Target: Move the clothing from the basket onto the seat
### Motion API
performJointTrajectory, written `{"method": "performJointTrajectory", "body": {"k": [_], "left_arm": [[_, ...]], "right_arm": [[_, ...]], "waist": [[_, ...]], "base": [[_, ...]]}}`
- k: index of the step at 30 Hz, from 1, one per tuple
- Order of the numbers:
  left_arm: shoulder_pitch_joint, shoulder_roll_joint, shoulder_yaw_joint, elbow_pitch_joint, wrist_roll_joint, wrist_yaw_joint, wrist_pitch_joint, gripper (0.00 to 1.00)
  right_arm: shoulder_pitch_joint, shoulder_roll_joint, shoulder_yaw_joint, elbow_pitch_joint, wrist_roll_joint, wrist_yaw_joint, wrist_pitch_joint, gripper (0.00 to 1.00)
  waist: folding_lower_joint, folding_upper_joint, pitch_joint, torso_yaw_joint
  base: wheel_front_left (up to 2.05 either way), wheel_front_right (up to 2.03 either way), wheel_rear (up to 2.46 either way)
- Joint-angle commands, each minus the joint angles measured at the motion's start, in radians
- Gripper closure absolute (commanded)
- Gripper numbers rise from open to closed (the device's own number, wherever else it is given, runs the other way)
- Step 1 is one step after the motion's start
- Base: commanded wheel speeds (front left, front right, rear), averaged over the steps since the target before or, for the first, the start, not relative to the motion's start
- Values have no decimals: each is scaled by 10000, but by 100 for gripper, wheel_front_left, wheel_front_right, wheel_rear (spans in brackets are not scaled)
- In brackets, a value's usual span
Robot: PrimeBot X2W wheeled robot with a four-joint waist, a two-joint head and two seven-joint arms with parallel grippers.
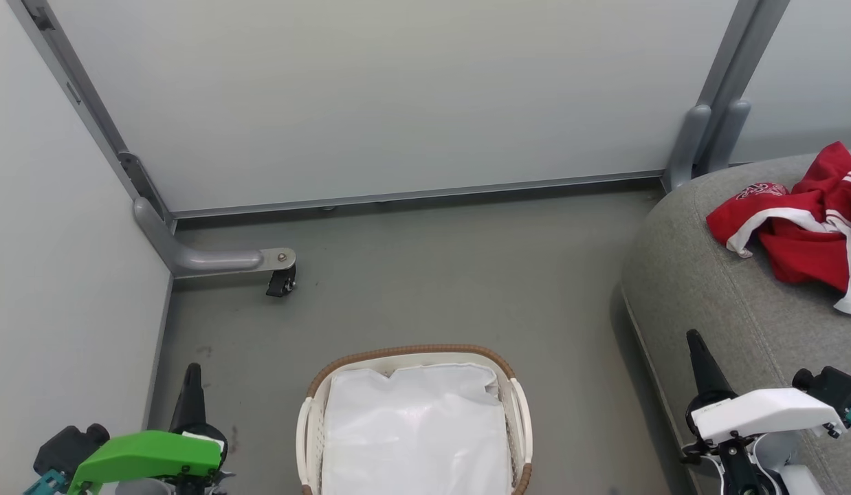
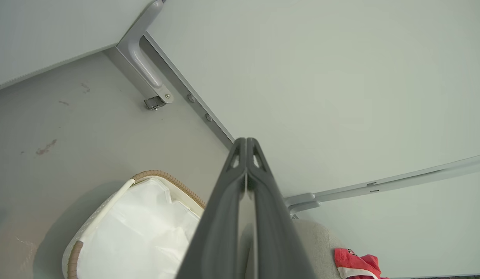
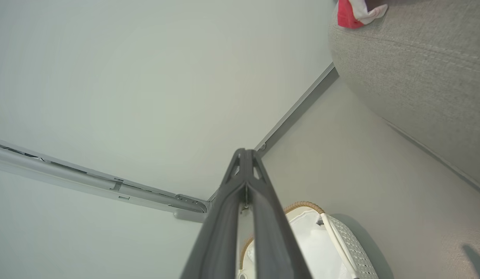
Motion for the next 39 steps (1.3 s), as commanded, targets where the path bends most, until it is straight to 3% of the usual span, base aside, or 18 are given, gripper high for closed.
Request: {"method": "performJointTrajectory", "body": {"k": [1, 39], "left_arm": [[-280, 39, 68, -128, -288, -71, 67, 100], [-597, 55, 617, -409, -3502, -254, 1018, 100]], "right_arm": [[-160, -67, -62, -150, 308, -4, 86, 100], [-206, -96, -424, -473, 4001, -6, 1018, 100]], "waist": [[0, 0, -1, -5], [0, 0, -18, -160]], "base": [[0, 0, 0], [0, 0, 0]]}}
